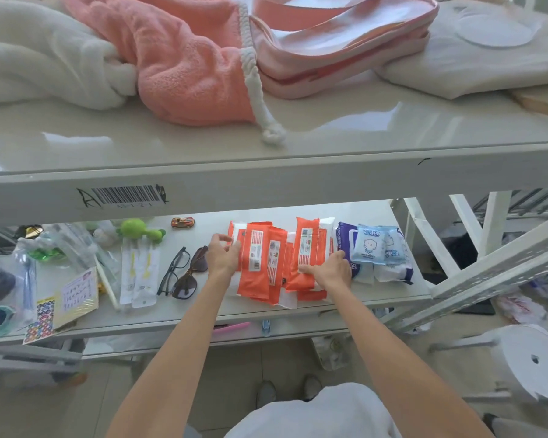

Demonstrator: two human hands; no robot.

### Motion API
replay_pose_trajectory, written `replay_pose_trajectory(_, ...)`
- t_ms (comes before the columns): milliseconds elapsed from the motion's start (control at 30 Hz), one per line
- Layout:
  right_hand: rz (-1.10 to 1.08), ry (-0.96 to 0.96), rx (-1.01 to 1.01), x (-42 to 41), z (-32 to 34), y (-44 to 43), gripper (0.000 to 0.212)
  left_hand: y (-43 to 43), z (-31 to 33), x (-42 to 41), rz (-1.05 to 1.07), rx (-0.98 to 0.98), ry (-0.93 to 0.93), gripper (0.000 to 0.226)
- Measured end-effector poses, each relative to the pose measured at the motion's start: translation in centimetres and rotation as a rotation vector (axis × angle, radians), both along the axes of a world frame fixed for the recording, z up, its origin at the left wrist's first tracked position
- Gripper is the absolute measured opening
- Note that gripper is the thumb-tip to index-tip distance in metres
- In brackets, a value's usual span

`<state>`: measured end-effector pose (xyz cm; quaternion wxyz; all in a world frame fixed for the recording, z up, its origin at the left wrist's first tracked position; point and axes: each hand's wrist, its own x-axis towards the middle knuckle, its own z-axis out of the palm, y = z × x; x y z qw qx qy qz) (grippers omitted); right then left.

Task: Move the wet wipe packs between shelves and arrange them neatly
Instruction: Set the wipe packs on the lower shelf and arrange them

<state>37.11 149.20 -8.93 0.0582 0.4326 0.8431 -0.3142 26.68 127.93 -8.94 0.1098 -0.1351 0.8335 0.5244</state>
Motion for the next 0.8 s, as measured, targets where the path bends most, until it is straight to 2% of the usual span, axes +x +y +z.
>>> replay_pose_trajectory(67, 0.019, 0.001, -0.093, -0.5, 0.8, 0.4, 0.085, 0.4, 0.4, -0.4, -0.016, -0.068, 0.058, 0.022)
replay_pose_trajectory(167, 0.012, 0.114, -0.194, -0.8, 2.7, 1.1, 0.045, 1.1, -0.2, -0.3, -0.164, -0.220, 0.088, 0.037)
replay_pose_trajectory(233, 0.010, 0.234, -0.070, -0.8, 3.9, 1.1, 0.025, 1.6, -0.4, 0.3, -0.218, -0.355, 0.136, 0.050)
replay_pose_trajectory(333, 0.092, 0.321, 0.301, -0.7, 4.9, -0.8, 0.030, 3.1, -0.2, 2.3, -0.295, -0.505, 0.343, 0.048)
replay_pose_trajectory(400, 0.201, 0.215, 0.403, -0.6, 4.2, -2.4, 0.049, 4.7, 0.2, 3.8, -0.373, -0.397, 0.367, 0.034)
replay_pose_trajectory(467, 0.339, 0.023, 0.366, -0.1, 2.7, -3.9, 0.059, 6.3, 0.5, 4.7, -0.404, -0.221, 0.250, 0.031)
replay_pose_trajectory(533, 0.499, -0.085, 0.279, 0.6, 0.7, -4.5, 0.058, 7.4, 0.8, 4.9, -0.409, -0.143, 0.091, 0.042)
replay_pose_trajectory(600, 0.564, -0.002, 0.101, 1.2, 0.0, -3.8, 0.042, 8.1, 0.3, 4.4, -0.368, -0.114, -0.016, 0.048)
replay_pose_trajectory(633, 0.518, 0.099, 0.010, 1.5, 0.1, -3.0, 0.030, 8.4, -0.1, 4.1, -0.344, -0.108, -0.041, 0.049)
replay_pose_trajectory(700, 0.250, 0.265, -0.052, 2.3, 0.0, -0.9, 0.012, 9.1, -0.9, 3.5, -0.330, -0.145, -0.065, 0.057)
replay_pose_trajectory(733, 0.067, 0.287, -0.037, 2.8, -0.2, 0.2, 0.010, 9.5, -1.4, 3.4, -0.337, -0.187, -0.073, 0.066)
replay_pose_trajectory(800, -0.206, 0.200, -0.056, 3.6, -1.1, 2.1, 0.010, 10.3, -2.3, 3.3, -0.351, -0.239, -0.095, 0.084)
